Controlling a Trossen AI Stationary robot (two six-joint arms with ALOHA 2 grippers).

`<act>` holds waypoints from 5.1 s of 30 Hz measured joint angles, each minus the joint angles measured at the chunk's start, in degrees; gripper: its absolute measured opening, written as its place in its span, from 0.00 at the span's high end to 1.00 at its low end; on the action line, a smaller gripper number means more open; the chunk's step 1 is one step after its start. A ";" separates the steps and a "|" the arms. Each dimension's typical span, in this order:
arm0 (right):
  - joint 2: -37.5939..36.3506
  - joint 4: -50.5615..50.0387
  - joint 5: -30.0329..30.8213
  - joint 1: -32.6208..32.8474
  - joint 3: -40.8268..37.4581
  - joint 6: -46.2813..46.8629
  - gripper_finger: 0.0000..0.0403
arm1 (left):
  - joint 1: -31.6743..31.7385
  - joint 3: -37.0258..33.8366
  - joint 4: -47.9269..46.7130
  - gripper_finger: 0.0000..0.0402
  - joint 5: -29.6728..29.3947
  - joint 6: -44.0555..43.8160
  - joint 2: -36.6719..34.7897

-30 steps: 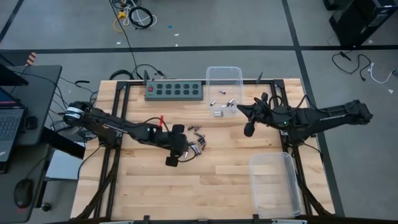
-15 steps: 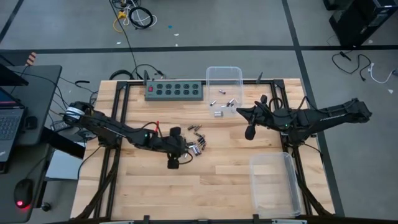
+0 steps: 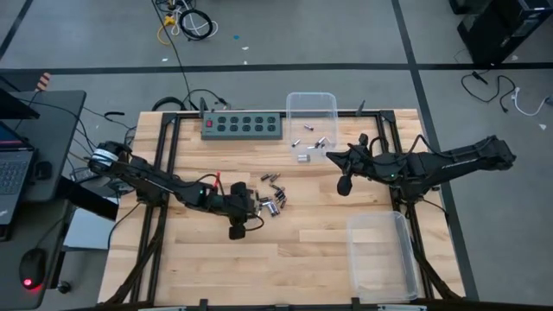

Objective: Sort batteries
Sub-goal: Put the silver battery into the top transparent bin

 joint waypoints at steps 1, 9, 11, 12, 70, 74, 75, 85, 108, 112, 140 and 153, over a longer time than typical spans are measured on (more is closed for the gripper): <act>0.23 0.20 0.00 -0.01 0.00 -0.01 1.00 | -0.16 0.00 -0.37 0.79 0.50 -0.79 0.00; 1.23 0.38 0.48 -0.11 0.00 -0.30 1.00 | -2.29 0.04 -0.28 0.79 -3.34 -4.59 0.94; 1.43 0.44 0.49 -0.11 0.00 -0.38 1.00 | -2.27 0.07 0.06 0.79 -4.20 -4.87 1.47; 1.47 0.41 0.49 -0.11 0.00 -0.46 1.00 | -2.28 0.07 0.04 0.79 -4.27 -4.85 1.74; 1.57 -0.34 0.59 -0.11 0.00 -0.61 1.00 | -1.07 0.09 5.71 0.66 -5.62 -9.24 7.34; 1.57 -0.34 0.59 -0.11 0.00 -0.61 1.00 | -1.05 0.09 5.84 0.66 -5.69 -9.24 7.32; 1.57 -0.34 0.59 -0.11 0.00 -0.61 1.00 | -1.05 0.09 5.79 0.66 -5.69 -9.26 7.32; 1.57 -0.50 0.59 -0.11 0.00 -0.62 1.00 | -0.56 0.09 5.81 0.66 -5.89 -9.25 7.32; 1.57 -1.70 0.59 -0.11 0.00 -0.61 1.00 | -0.31 0.09 5.64 0.66 -7.81 -10.54 7.63; 1.57 -1.83 0.59 -0.11 0.00 -0.63 1.00 | -0.31 0.09 5.65 0.66 -7.94 -10.68 7.63; 1.57 -1.90 0.59 -0.11 0.00 -0.63 1.00 | -0.31 0.09 5.97 0.66 -6.68 -10.60 8.28; 1.55 -1.62 0.59 -0.11 0.00 -0.63 1.00 | 0.04 0.09 9.28 0.66 -4.32 -10.65 11.67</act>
